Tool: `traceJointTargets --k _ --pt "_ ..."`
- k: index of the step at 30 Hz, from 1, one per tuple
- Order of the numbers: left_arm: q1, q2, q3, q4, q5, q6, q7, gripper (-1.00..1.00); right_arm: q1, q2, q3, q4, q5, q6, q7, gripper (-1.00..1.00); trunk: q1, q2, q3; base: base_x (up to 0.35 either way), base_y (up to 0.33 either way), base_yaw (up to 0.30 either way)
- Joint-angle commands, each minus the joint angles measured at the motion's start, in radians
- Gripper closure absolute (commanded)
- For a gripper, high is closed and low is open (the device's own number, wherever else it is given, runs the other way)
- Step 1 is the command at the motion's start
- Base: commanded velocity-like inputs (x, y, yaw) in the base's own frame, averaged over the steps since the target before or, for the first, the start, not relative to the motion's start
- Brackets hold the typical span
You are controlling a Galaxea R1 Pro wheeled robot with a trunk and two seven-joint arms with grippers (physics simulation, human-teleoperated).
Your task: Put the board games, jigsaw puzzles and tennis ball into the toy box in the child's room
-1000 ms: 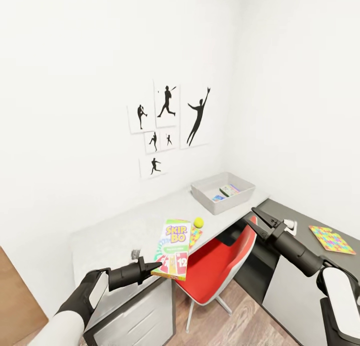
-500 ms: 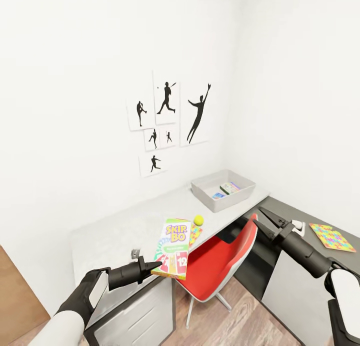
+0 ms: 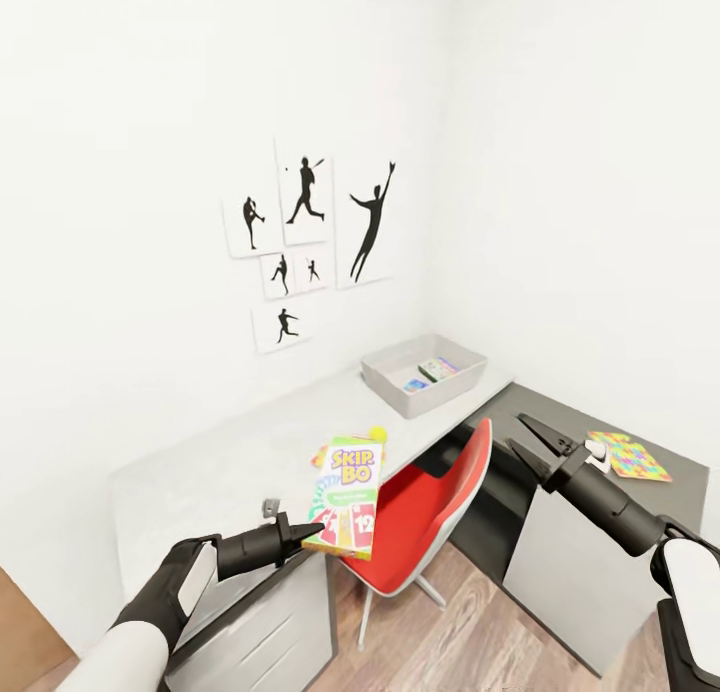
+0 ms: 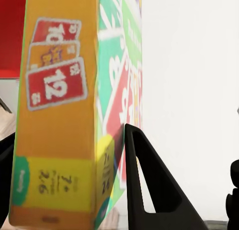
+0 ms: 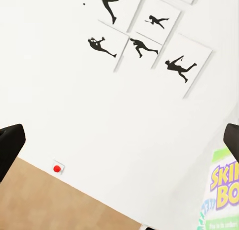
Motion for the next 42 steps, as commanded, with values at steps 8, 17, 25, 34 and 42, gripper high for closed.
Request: traceJointTargets --k 8,17,25,34,42 --pt "-0.001 0.011 0.002 -0.123 0.003 0.098 -0.012 1.00 -0.001 0.000 -0.002 0.000 0.006 0.006 0.006 -1.00 0.001 -0.002 -0.011 0.000 0.000 -0.223" --pt "-0.175 0.058 0.007 -0.215 0.008 0.212 -0.013 1.00 -0.002 0.001 0.001 0.000 0.005 0.006 0.000 -1.00 0.001 -0.002 -0.020 0.000 0.000 -0.223" --pt "-0.384 0.060 0.010 -0.057 0.009 0.217 -0.007 1.00 -0.003 -0.006 -0.058 0.000 0.006 0.014 -0.001 -1.00 0.001 -0.002 -0.024 0.000 0.000 -0.072" --pt "-0.419 0.057 0.011 -0.002 0.007 0.212 0.000 1.00 -0.002 -0.041 -0.074 0.001 0.003 0.017 0.000 -1.00 0.001 -0.002 -0.024 0.000 0.000 -0.002" --pt "-0.420 0.056 0.014 -0.001 0.011 0.215 -0.006 1.00 -0.001 -0.043 -0.076 0.000 0.005 0.019 -0.003 -1.00 0.001 -0.002 -0.024 0.000 0.000 0.000"
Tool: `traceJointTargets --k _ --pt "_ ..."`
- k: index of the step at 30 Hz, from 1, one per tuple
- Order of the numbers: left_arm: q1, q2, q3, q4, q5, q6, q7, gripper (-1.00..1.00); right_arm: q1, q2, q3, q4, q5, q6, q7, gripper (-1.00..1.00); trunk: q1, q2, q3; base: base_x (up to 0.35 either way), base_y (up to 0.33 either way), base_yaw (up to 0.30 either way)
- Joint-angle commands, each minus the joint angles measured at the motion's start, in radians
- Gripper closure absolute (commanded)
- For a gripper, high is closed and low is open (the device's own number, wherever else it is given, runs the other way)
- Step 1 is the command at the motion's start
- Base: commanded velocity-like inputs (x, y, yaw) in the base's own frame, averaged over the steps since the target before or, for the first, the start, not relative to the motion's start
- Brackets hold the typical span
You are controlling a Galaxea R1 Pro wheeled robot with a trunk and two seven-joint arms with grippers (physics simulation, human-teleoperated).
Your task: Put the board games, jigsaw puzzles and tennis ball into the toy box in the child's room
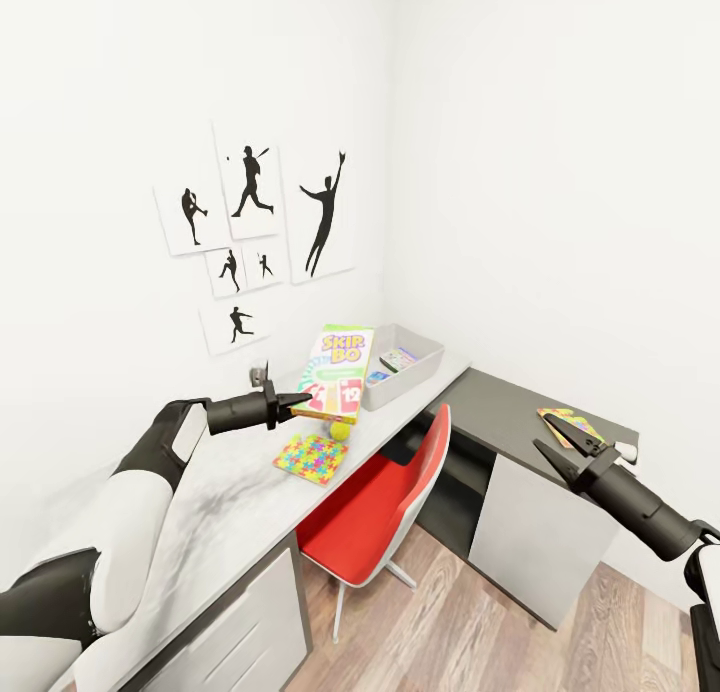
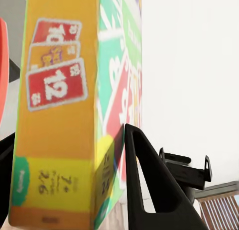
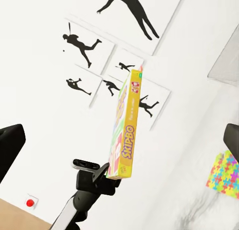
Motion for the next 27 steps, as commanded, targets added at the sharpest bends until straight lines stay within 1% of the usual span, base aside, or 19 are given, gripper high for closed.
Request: traceJointTargets --k 1,3,6,10,12,19,24,27 --pt "-0.001 -0.001 0.003 0.000 -0.003 0.003 -0.006 1.00 -0.001 0.000 -0.002 0.000 0.007 0.005 0.006 -1.00 0.001 -0.002 -0.002 0.000 0.000 0.000" --pt "-0.001 -0.001 0.003 0.000 -0.003 0.003 -0.008 1.00 -0.002 -0.001 -0.002 0.000 0.008 0.007 0.004 -1.00 0.001 -0.002 -0.002 0.000 0.000 0.000" --pt "-0.001 -0.002 0.003 0.000 -0.003 0.002 -0.010 1.00 -0.002 -0.009 -0.002 -0.001 0.013 0.016 -0.008 -1.00 0.001 -0.002 -0.002 0.000 0.000 0.000" --pt "-0.001 -0.003 0.003 0.000 -0.003 0.001 -0.009 1.00 -0.002 -0.027 -0.001 0.000 0.029 0.022 -0.063 -1.00 0.001 -0.002 -0.002 0.013 0.000 0.000" --pt "-0.001 -0.004 0.003 0.000 -0.003 0.001 -0.008 1.00 -0.002 -0.030 0.000 0.000 0.030 0.024 -0.076 -1.00 0.001 -0.002 -0.002 0.134 0.000 0.000" --pt "-0.001 -0.009 0.003 0.000 -0.005 -0.001 -0.001 1.00 -0.002 -0.032 -0.001 0.000 0.034 0.024 -0.090 -1.00 0.001 -0.002 -0.002 0.278 -0.011 0.000" --pt "-0.001 -0.009 0.001 0.000 -0.005 -0.001 0.002 1.00 -0.003 -0.033 0.001 -0.002 0.035 0.024 -0.095 -1.00 0.001 -0.002 -0.002 0.297 -0.164 0.000" --pt "-0.001 -0.013 0.001 0.000 -0.007 -0.001 0.005 1.00 -0.007 -0.042 0.001 -0.003 0.036 0.024 -0.102 -1.00 0.001 -0.002 -0.002 0.287 -0.210 0.000"
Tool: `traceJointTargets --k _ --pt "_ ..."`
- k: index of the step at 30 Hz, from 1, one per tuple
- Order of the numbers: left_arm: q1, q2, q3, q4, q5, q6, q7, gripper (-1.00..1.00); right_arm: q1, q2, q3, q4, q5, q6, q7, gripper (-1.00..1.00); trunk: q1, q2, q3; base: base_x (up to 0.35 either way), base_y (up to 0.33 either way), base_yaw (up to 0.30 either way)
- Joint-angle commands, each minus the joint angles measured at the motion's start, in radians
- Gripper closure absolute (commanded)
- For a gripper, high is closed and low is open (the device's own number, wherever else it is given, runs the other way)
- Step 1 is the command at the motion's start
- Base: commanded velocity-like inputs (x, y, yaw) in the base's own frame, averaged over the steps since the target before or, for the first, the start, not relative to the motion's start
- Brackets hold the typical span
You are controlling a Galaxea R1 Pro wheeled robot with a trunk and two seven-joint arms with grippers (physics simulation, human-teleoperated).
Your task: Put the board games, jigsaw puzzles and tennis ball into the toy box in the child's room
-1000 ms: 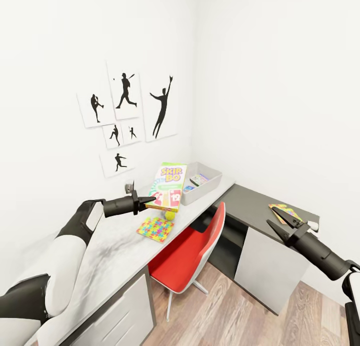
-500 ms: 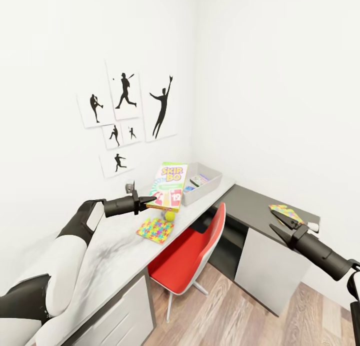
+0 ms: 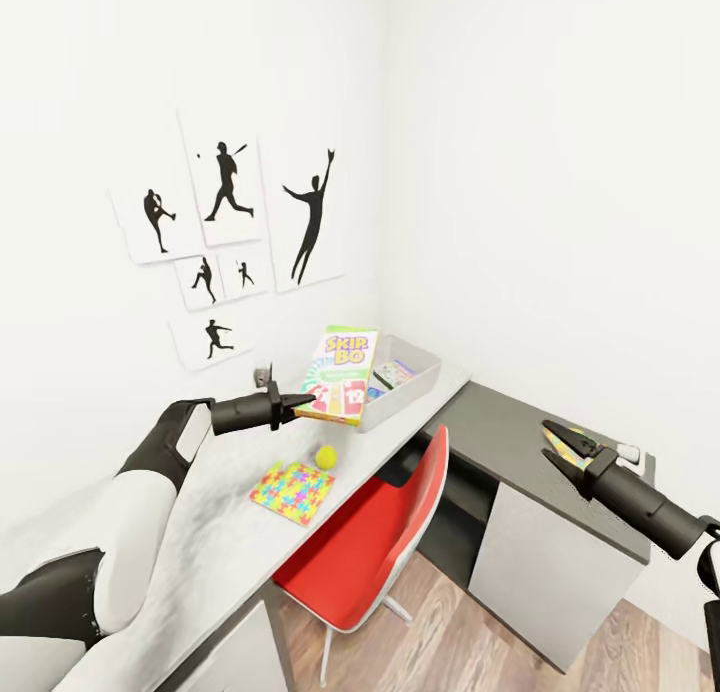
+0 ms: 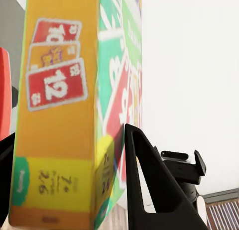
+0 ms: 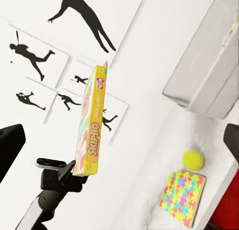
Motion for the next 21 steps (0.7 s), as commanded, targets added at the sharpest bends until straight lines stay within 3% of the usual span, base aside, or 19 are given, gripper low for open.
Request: traceJointTargets --k 1,6,10,14,17,21 --pt "-0.001 -0.004 0.003 0.000 0.000 0.004 -0.001 1.00 -0.003 -0.013 -0.002 0.000 0.008 0.004 -0.001 -1.00 0.001 -0.002 -0.002 0.286 -0.215 0.000" --pt "-0.001 -0.021 0.004 -0.003 0.001 0.004 0.059 1.00 -0.038 -0.092 0.003 -0.004 -0.004 0.004 -0.103 -1.00 0.001 -0.002 -0.002 0.284 -0.219 0.000" --pt "-0.001 -0.030 0.005 -0.006 0.002 0.002 0.112 1.00 -0.171 -0.126 0.053 0.010 -0.011 0.008 -0.216 -1.00 0.001 -0.002 -0.002 0.264 -0.209 0.000" --pt "-0.001 -0.035 0.006 -0.019 0.003 0.002 0.126 1.00 -0.347 -0.137 0.164 0.062 -0.013 0.008 -0.335 -1.00 0.001 -0.002 -0.002 0.242 -0.100 0.000" --pt "-0.001 -0.038 0.010 -0.029 0.003 0.002 0.129 1.00 -0.473 -0.140 0.263 0.153 -0.013 0.008 -0.387 -1.00 0.001 -0.002 -0.002 0.263 0.045 0.000" --pt "-0.001 -0.040 0.062 -0.036 0.002 0.002 0.131 1.00 -0.603 -0.139 0.356 0.321 -0.014 0.008 -0.404 -1.00 0.001 -0.002 -0.002 0.109 0.023 0.000"
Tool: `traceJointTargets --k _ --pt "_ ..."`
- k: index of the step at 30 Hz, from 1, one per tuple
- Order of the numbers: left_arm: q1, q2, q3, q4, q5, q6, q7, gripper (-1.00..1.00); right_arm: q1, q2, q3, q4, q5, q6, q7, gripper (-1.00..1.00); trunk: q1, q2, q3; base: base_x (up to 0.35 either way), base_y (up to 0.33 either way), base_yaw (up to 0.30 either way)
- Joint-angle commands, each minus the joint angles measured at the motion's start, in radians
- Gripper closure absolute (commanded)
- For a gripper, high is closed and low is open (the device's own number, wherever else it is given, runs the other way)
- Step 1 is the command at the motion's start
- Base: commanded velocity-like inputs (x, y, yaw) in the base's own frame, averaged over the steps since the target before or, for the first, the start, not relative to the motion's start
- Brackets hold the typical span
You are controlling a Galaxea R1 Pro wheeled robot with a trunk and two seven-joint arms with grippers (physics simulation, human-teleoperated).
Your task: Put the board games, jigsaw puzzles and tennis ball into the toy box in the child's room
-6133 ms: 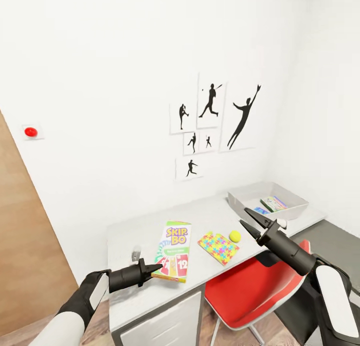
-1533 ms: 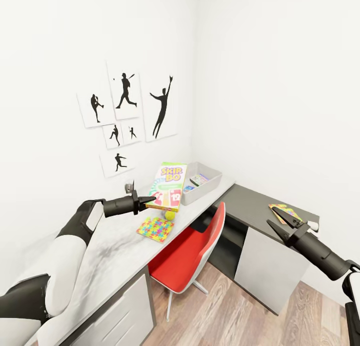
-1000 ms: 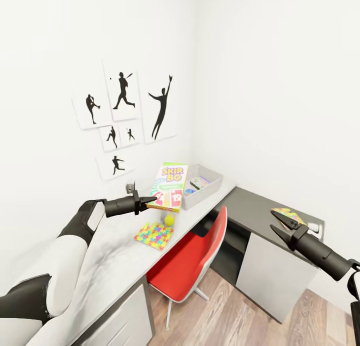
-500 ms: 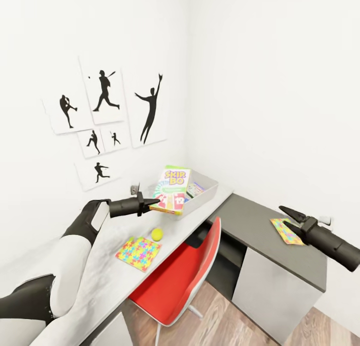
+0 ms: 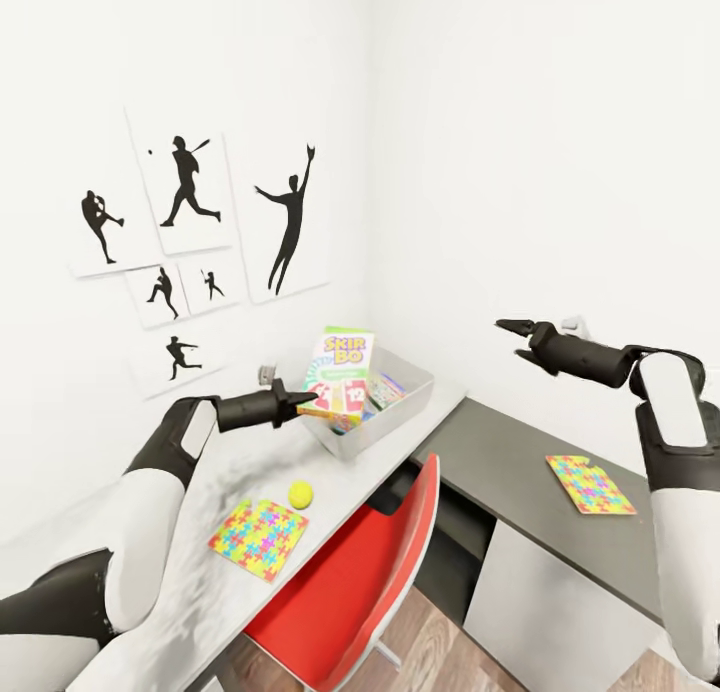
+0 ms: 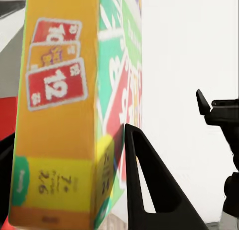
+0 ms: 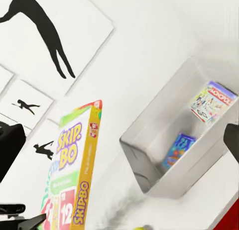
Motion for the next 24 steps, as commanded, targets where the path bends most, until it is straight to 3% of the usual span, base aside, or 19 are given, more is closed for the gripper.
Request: traceJointTargets --k 1,7,12,16,21,24 --pt "-0.001 -0.001 0.017 -0.001 -0.001 0.005 -0.003 1.00 -0.035 0.001 0.027 0.051 0.001 0.005 -0.001 -1.00 0.001 -0.003 -0.002 0.037 0.008 0.000" --pt "-0.001 -0.005 0.045 -0.018 -0.001 0.003 0.041 1.00 -0.139 0.002 0.139 0.193 0.000 0.005 -0.003 -1.00 0.001 -0.003 -0.002 0.013 0.003 0.000" --pt "-0.007 -0.039 0.053 -0.023 0.001 0.001 0.169 1.00 -0.155 -0.002 0.159 0.200 -0.008 0.005 -0.003 -1.00 0.001 -0.003 -0.002 0.001 0.000 0.000" --pt "-0.014 -0.065 0.093 -0.026 0.009 -0.037 0.229 1.00 -0.154 -0.011 0.163 0.197 -0.070 0.005 -0.003 -1.00 0.001 -0.003 -0.002 0.000 0.000 0.000" --pt "-0.016 -0.086 0.117 -0.027 0.018 -0.093 0.306 1.00 -0.144 -0.084 0.166 0.171 -0.138 0.005 -0.002 -1.00 0.001 -0.003 -0.002 0.003 -0.014 0.000" --pt "-0.016 -0.096 0.124 -0.027 0.063 -0.100 0.335 1.00 -0.134 -0.106 0.167 0.138 -0.159 0.005 -0.002 -1.00 0.001 -0.003 -0.002 0.068 -0.164 0.000"
